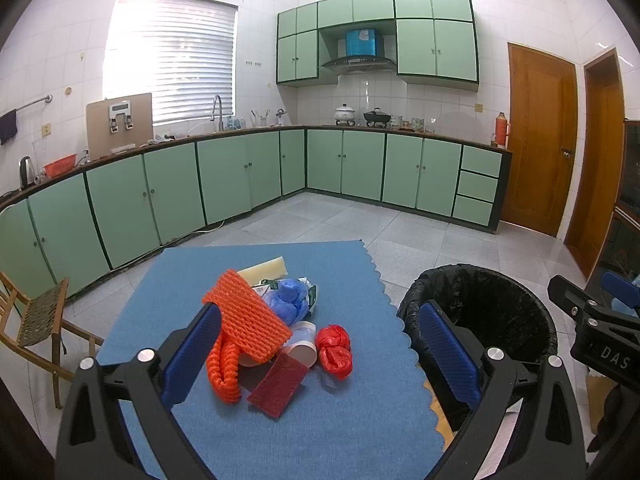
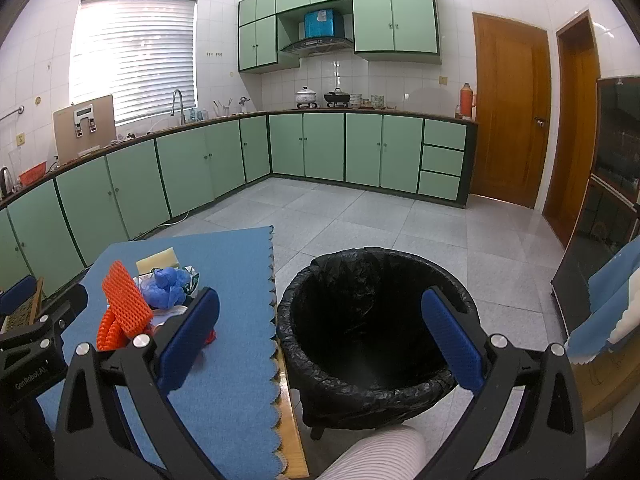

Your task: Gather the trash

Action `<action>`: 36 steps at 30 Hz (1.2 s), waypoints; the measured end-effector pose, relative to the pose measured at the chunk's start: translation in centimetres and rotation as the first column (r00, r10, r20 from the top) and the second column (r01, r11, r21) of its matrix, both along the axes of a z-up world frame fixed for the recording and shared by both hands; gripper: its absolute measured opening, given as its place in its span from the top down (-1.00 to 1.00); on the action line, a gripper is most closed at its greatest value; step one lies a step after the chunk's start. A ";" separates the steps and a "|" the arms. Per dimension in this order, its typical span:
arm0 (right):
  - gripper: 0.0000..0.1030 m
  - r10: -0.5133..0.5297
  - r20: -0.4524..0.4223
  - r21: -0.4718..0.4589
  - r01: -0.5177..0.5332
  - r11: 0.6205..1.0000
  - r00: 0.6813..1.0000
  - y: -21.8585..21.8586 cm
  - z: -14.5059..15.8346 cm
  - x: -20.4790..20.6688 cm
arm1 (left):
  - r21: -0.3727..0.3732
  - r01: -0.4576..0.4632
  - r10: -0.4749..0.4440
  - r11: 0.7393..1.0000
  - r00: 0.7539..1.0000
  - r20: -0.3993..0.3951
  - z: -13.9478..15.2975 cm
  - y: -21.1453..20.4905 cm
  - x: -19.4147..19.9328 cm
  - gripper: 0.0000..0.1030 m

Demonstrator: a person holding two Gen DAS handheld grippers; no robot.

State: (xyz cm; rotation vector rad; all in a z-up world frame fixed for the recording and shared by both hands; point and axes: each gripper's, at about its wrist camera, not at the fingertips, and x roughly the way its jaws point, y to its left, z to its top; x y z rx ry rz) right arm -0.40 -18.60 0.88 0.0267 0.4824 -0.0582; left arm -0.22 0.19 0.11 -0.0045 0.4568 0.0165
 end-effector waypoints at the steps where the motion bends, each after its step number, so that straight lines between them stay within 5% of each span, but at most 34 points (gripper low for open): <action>1: -0.90 0.001 0.001 -0.001 -0.001 1.000 1.000 0.0 0.0 0.0 | 0.001 -0.001 0.001 1.000 1.000 0.000 0.0 0.0 0.0 -0.88; 36: -0.90 0.006 -0.005 0.005 -0.006 1.000 1.000 0.3 -0.2 0.0 | 0.002 -0.003 0.003 1.000 1.000 0.002 -0.2 0.1 0.1 -0.88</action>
